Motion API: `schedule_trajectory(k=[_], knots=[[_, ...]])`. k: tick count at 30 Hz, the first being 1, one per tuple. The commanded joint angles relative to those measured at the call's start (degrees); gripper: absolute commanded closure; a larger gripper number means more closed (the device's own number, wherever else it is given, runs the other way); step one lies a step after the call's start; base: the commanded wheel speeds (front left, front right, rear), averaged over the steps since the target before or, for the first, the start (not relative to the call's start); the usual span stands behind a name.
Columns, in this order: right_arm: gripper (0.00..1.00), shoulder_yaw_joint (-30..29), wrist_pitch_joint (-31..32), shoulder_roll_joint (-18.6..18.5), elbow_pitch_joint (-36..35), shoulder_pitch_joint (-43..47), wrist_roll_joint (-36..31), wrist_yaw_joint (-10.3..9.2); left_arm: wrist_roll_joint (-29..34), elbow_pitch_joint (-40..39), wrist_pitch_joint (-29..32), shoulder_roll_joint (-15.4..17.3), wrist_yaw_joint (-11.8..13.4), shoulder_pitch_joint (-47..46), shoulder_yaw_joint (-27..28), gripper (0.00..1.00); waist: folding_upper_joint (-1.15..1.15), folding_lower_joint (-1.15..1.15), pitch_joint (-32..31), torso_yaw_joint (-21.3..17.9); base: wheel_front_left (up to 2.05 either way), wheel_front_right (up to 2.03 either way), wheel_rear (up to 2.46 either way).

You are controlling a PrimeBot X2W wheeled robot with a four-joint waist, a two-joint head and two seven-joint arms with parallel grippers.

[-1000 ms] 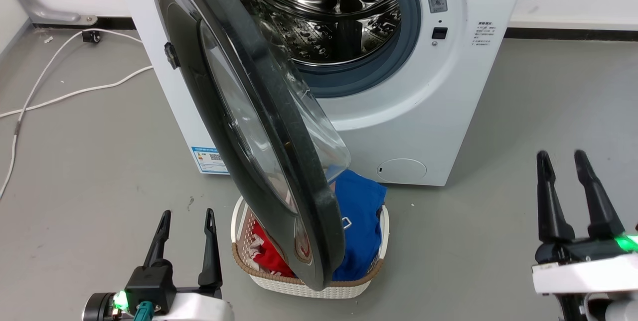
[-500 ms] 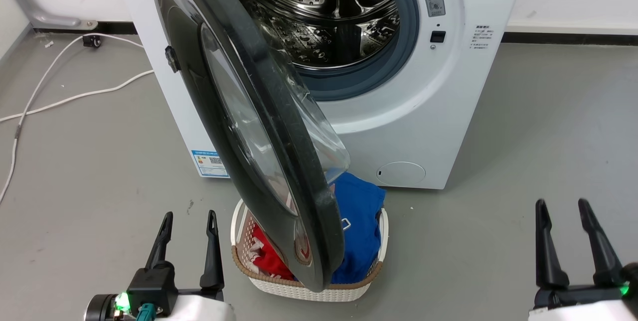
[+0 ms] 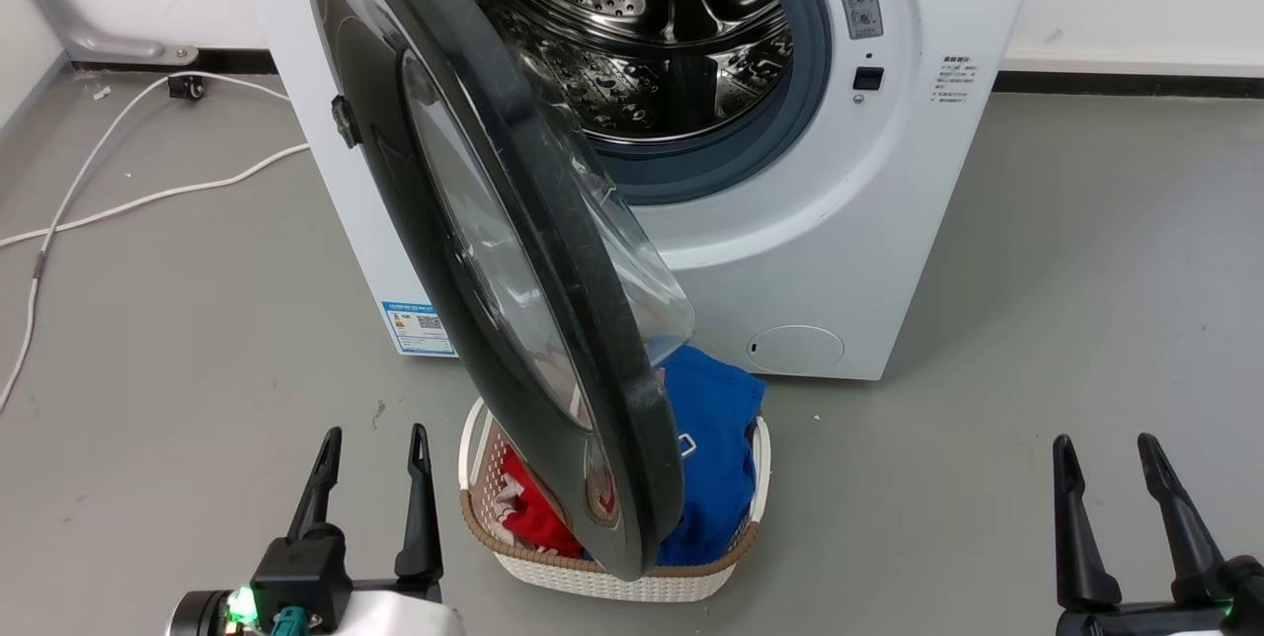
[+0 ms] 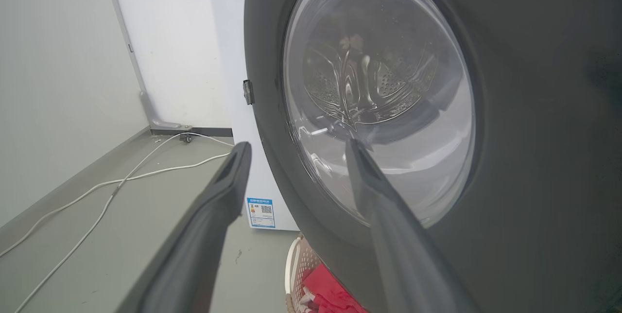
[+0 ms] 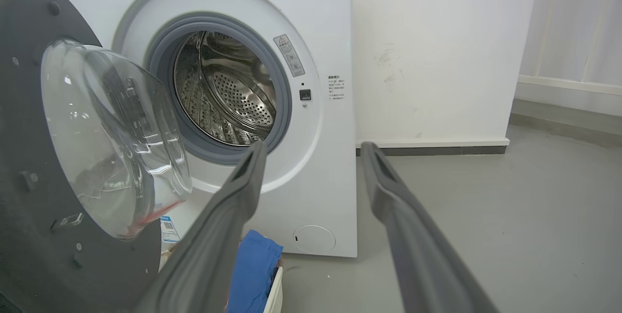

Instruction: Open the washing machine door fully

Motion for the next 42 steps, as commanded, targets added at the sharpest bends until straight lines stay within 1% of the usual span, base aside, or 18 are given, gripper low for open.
schedule_trajectory(k=[1,14,15,16,17,18,20,24,28,32,36,42], knots=[[0.00,0.06,-0.10,0.21,0.17,0.74,0.36,0.01,-0.14,-0.01,-0.16,0.00,0.16,0.37,0.12,0.00,0.00,0.00,-0.01,-0.03,0.00,0.00,0.00],[0.00,0.85,-0.10,0.22,0.77,0.69,-0.51,0.01,-0.05,0.76,-0.16,0.00,0.28,0.84,0.31,0.00,0.00,0.00,0.03,0.05,0.00,0.00,0.00],[0.00,0.91,-0.10,0.22,0.80,0.67,-0.56,0.01,0.06,0.77,-0.16,0.00,0.35,0.77,0.39,0.15,0.00,0.00,0.02,0.02,0.00,0.00,0.00],[0.00,0.92,-0.10,0.22,0.81,0.63,-0.58,0.01,0.04,0.75,-0.16,0.00,0.43,0.71,0.43,0.52,0.00,0.00,0.02,-0.01,0.00,0.00,0.00],[0.00,0.94,-0.10,0.22,0.82,0.59,-0.55,0.01,-0.11,0.86,-0.16,0.00,0.39,0.74,0.45,0.98,0.00,0.00,0.00,-0.02,0.00,0.00,0.00],[0.00,0.95,-0.10,0.21,0.83,0.52,-0.48,0.01,-0.19,0.90,-0.16,0.00,0.34,0.71,0.51,1.00,0.00,0.00,-0.03,-0.06,0.00,0.00,0.00],[0.00,1.00,-0.10,0.21,0.86,0.42,-0.37,0.01,-0.13,0.77,-0.16,0.01,0.38,0.34,0.98,1.00,0.00,0.00,-0.12,-0.13,0.00,0.00,0.00],[0.00,0.98,-0.10,0.21,0.94,0.41,-0.14,0.01,1.24,-1.93,-0.15,0.11,0.54,-1.19,2.05,1.00,0.00,0.00,-0.35,-0.09,0.00,0.00,0.00],[0.00,0.99,-0.10,0.21,1.07,0.40,0.11,0.01,2.87,-6.66,-0.16,0.85,1.02,-2.84,2.89,1.00,0.00,0.00,-0.62,0.03,0.00,0.00,0.00],[0.00,1.11,-0.10,0.21,1.11,0.47,0.28,0.01,3.86,-12.46,-0.15,1.70,0.80,-4.62,2.79,1.00,0.00,0.00,-0.83,0.14,0.00,0.00,0.00],[0.00,1.26,-0.10,0.21,1.37,0.61,0.31,0.01,5.03,-17.70,-0.15,2.90,0.51,-6.28,1.65,1.00,0.00,0.00,-0.97,0.18,0.00,0.00,0.00],[0.00,1.48,-0.10,0.19,1.86,0.66,0.56,0.01,6.88,-24.05,-0.15,3.75,-0.59,-8.00,-3.18,1.00,0.00,0.00,-1.04,0.13,0.00,0.00,0.00]])
